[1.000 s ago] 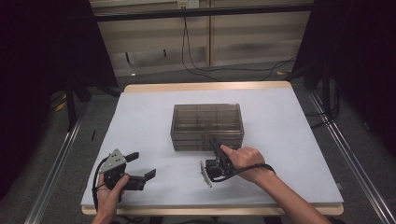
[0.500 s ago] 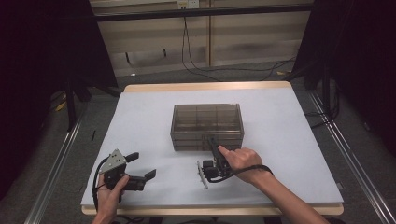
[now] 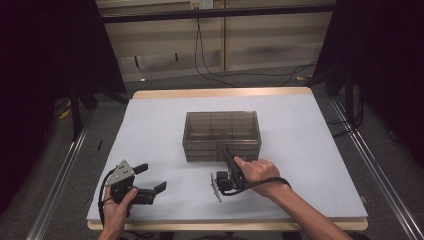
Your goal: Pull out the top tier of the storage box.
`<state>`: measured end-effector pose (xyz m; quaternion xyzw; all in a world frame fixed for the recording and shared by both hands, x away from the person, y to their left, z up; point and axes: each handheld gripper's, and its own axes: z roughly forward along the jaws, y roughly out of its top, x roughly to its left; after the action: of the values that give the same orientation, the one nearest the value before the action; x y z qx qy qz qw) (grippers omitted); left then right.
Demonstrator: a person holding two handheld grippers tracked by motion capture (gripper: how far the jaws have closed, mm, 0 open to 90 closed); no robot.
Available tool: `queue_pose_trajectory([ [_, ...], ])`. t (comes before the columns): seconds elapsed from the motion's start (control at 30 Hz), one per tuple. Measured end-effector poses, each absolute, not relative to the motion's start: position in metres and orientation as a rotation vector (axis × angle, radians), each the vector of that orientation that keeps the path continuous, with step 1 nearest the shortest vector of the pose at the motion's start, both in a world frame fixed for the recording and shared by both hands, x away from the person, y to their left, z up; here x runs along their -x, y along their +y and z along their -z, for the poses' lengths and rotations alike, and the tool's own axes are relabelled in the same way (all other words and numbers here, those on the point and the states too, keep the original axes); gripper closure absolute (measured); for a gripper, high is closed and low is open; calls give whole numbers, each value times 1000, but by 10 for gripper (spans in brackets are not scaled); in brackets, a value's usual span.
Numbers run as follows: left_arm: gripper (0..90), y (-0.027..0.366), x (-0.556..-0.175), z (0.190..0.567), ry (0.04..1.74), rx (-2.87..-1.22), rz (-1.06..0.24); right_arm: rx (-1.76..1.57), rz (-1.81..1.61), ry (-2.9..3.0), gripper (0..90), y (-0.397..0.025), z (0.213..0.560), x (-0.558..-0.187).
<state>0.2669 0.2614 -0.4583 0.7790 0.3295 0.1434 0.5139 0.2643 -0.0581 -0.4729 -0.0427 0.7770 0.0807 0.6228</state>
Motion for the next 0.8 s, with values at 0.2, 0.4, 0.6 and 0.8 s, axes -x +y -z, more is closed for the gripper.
queue_pose_trajectory([
  [0.2,26,262,-267,458,788,-1870,-351,79,-181,1787,815,-58,473,-263],
  [0.4,26,262,-267,458,792,-1870,-346,83,-182,1783,815,-57,473,-262],
  [0.6,26,262,-267,458,789,-1874,-353,68,-187,1792,815,-57,473,-259],
  [0.8,26,262,-267,458,794,-1871,-342,83,-197,1798,815,-57,471,-256],
])
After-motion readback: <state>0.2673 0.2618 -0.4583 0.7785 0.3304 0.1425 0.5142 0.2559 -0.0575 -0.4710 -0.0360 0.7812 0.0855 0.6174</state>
